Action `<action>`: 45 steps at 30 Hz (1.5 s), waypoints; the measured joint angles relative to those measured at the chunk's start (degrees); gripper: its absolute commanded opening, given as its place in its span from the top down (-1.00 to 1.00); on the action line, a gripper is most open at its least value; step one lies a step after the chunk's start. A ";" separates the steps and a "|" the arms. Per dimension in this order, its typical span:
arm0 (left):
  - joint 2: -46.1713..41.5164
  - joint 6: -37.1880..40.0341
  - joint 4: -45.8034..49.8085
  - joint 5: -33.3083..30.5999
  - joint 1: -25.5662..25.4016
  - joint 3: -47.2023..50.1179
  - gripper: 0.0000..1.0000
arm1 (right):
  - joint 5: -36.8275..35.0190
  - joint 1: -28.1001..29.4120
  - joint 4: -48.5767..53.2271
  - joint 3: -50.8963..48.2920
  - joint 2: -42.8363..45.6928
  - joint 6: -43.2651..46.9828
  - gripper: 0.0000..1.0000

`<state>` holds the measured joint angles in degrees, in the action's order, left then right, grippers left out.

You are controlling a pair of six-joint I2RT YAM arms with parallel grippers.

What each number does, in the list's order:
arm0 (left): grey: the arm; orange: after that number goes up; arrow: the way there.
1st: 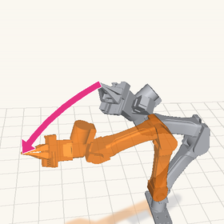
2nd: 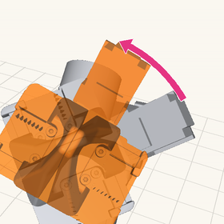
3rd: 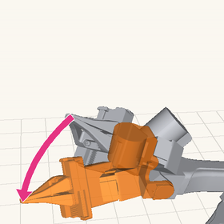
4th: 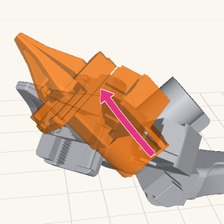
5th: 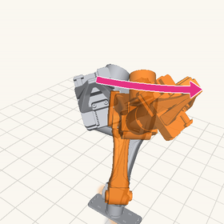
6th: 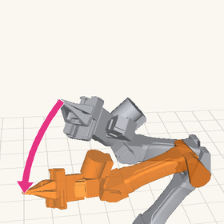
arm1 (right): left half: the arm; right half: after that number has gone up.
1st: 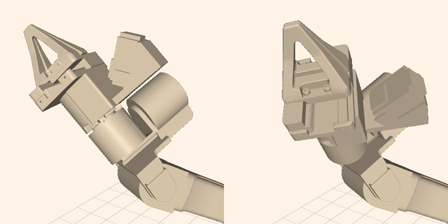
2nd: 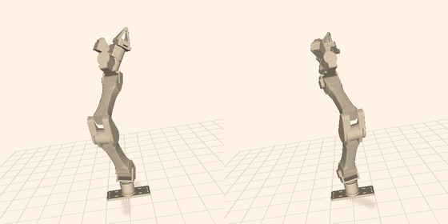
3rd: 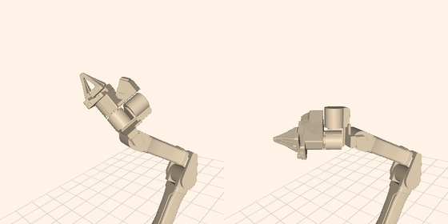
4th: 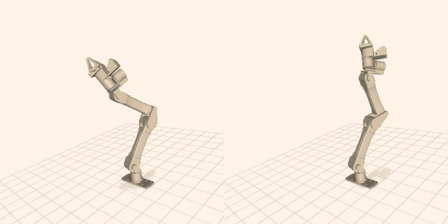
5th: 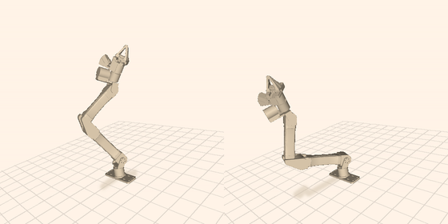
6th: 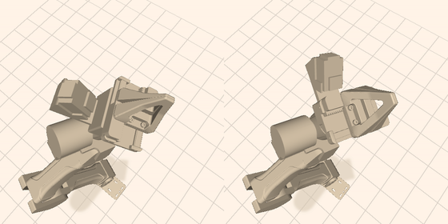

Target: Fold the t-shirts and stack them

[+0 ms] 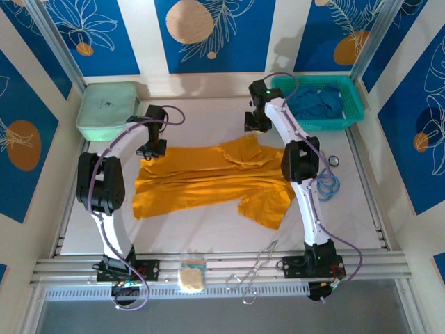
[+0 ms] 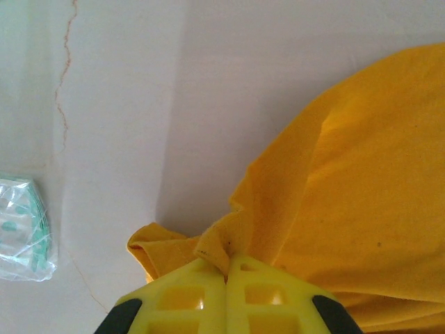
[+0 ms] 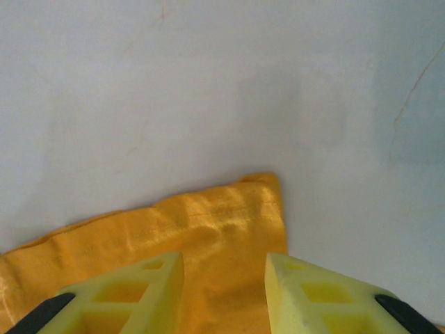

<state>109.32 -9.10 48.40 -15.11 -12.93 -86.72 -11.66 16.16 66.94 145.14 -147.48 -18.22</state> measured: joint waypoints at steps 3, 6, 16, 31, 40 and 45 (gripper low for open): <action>0.00 0.00 0.00 0.00 0.00 0.00 1.00 | -2.14 0.00 -0.04 1.79 -2.43 0.46 0.26; 0.00 -0.02 0.00 0.00 -0.02 0.00 1.00 | -3.78 -0.04 0.15 3.45 -5.75 0.92 0.26; 0.48 0.00 -0.04 0.00 -0.17 0.00 1.00 | -5.81 0.37 0.39 5.09 -7.87 1.27 0.41; 0.50 0.02 -1.29 0.00 -0.28 0.00 1.00 | -4.59 0.02 -2.34 0.24 -5.07 -0.50 0.31; 0.50 0.09 -1.31 -0.04 -0.35 0.00 1.00 | -1.79 -0.37 -0.70 -3.78 -2.25 -0.68 0.29; 0.50 0.15 -1.31 -0.07 -0.39 0.02 1.00 | -2.05 -0.02 -0.85 -5.40 -1.92 -0.68 0.29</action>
<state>109.82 -8.95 47.09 -15.18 -13.32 -86.70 -13.72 16.14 66.08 139.74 -149.40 -18.90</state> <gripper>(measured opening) 0.061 0.356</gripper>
